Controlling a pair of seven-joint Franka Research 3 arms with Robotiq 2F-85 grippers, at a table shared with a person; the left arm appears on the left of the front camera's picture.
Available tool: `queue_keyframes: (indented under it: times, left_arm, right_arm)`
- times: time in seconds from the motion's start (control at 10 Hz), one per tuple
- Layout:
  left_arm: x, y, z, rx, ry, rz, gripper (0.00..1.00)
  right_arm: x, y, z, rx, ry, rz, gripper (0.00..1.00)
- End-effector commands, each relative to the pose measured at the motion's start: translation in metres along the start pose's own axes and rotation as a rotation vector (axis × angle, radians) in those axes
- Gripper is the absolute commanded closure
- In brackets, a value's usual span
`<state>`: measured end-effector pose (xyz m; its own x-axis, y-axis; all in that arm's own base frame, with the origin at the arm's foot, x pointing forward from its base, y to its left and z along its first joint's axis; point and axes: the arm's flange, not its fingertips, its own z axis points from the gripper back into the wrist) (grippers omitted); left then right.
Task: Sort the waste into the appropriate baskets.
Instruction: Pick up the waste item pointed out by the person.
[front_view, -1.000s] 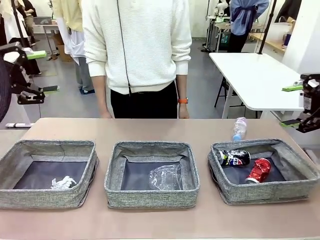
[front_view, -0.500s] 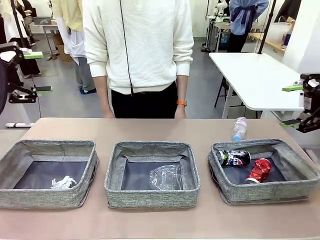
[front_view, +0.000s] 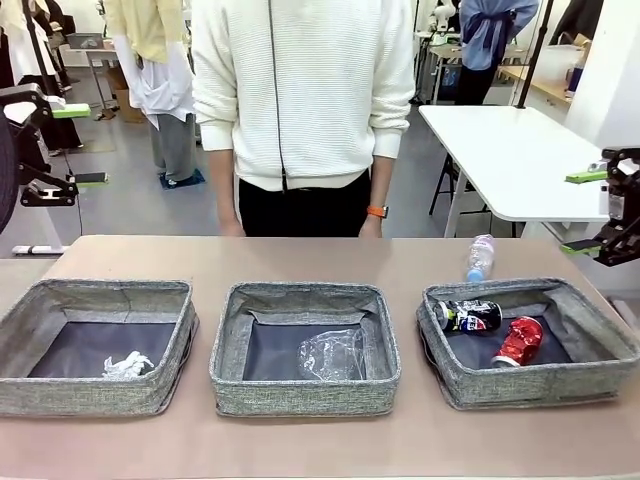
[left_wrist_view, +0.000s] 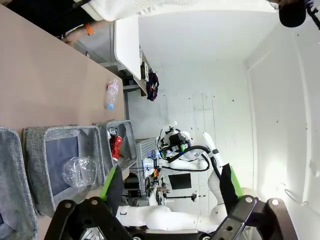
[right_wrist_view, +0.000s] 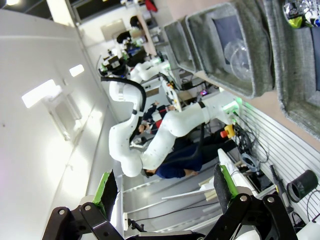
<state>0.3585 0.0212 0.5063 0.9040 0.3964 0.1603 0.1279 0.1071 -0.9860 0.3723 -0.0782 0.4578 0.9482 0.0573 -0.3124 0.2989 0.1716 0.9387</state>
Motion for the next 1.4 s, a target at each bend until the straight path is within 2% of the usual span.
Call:
queue_keyframes:
  times: [0.0, 1.2, 1.3]
  left_arm:
    - [-0.001, -0.003, -0.001, -0.007, -0.010, 0.008, 0.00]
    - [-0.001, -0.003, -0.001, -0.007, -0.010, 0.008, 0.00]
    - [-0.001, -0.003, -0.001, -0.007, -0.010, 0.008, 0.00]
  right_arm:
    - [0.000, 0.005, -0.002, 0.010, -0.008, -0.009, 0.00]
    - [0.000, 0.000, 0.000, 0.000, 0.000, 0.000, 0.00]
    - [0.026, 0.007, -0.020, -0.325, -0.312, -0.136, 0.00]
